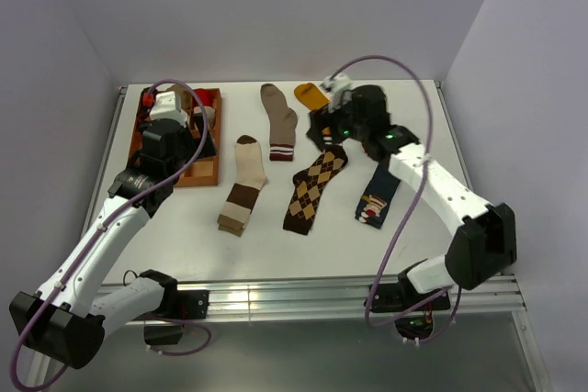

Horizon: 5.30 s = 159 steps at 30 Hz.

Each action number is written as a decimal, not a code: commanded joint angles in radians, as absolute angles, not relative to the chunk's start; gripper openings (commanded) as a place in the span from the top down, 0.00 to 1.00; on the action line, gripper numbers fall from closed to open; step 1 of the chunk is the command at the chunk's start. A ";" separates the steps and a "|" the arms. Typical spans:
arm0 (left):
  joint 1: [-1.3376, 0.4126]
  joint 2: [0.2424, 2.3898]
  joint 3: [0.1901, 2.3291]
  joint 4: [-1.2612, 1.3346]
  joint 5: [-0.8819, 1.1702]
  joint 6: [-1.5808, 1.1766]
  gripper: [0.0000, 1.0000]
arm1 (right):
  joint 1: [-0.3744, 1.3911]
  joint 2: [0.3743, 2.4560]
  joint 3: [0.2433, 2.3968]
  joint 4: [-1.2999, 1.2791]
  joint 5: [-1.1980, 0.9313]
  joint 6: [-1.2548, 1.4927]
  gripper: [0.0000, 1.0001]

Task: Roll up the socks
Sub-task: Roll the sock at the center of the board.

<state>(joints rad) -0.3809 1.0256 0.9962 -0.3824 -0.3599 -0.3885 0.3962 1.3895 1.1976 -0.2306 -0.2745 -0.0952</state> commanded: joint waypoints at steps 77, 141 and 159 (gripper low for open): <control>0.057 1.040 1.002 -0.336 -0.107 -0.514 0.10 | 1.112 2.046 1.327 -0.166 -0.095 -0.258 0.66; -0.612 1.342 0.166 0.894 0.183 -0.591 0.39 | 0.647 2.398 1.775 -0.968 -0.936 -0.167 0.86; -0.615 1.442 0.183 0.923 0.210 -0.595 0.44 | 0.640 2.407 1.795 -0.979 -0.922 -0.161 0.89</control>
